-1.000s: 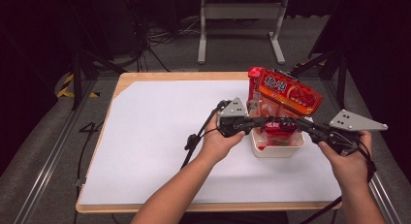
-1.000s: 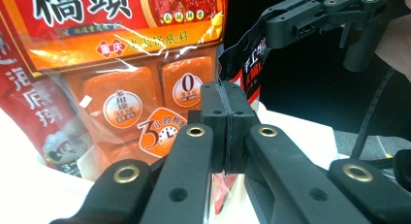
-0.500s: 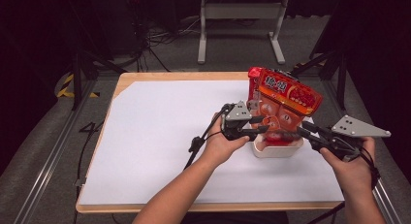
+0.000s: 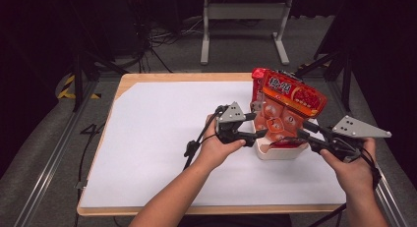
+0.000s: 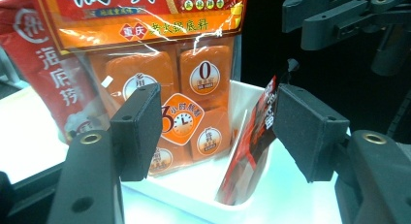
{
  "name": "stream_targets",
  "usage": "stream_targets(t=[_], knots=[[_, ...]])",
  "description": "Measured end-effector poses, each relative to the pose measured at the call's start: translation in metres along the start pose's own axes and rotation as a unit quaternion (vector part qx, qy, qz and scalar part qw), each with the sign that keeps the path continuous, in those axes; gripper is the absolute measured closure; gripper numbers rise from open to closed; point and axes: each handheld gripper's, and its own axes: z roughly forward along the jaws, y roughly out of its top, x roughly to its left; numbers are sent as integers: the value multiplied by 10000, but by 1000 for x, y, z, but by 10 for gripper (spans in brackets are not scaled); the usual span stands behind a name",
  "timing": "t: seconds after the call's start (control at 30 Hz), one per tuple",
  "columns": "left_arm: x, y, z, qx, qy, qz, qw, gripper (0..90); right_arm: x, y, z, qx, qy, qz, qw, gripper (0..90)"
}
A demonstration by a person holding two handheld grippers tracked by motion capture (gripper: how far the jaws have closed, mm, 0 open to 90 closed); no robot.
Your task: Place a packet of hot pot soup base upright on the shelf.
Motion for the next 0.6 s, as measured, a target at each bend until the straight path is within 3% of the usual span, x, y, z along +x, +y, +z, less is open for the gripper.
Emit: stream_targets(t=[0.33,0.47,0.6], knots=[[-2,-6,-45,97,360,-3,9993,301,11,7,9,-282,148,135,9994,489],[0,-10,-73,140,611,18,9980,278,15,10,15,-359,190,177,9990,463],[3,-16,-96,169,710,-92,9973,249,25,14,23,-455,318,189,9983,427]])
